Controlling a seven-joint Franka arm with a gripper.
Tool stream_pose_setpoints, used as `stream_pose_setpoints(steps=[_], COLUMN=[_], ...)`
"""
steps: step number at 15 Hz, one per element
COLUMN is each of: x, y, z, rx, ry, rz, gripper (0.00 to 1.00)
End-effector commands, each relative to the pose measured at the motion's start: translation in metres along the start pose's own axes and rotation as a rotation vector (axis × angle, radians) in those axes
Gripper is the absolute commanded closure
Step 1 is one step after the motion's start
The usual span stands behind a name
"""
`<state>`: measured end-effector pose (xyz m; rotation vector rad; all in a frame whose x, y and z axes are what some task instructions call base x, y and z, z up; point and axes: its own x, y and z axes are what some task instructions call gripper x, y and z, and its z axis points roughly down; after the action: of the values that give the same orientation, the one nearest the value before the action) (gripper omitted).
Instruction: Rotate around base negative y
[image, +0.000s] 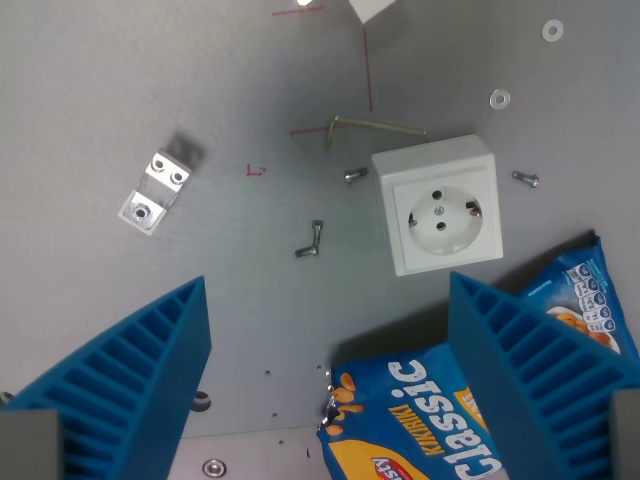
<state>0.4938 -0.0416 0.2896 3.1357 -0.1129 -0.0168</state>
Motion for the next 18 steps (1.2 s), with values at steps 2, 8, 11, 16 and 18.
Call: stream_pose_setpoints(steps=[2,8,11,16,18], x=[0.0001,0.0001,0.0001,0.0001,0.0001], y=[0.0001,0.0001,0.0001,0.0001,0.0001], z=[-0.0012,-0.0012,-0.0012,-0.0012,-0.0012], rx=[0.002,0.008,0.011,0.015,0.017], ry=[0.03,0.109,0.149,0.216,0.242], rz=[0.0,0.0,0.0,0.001,0.001], gripper=[0.0,0.0,0.0,0.0,0.0])
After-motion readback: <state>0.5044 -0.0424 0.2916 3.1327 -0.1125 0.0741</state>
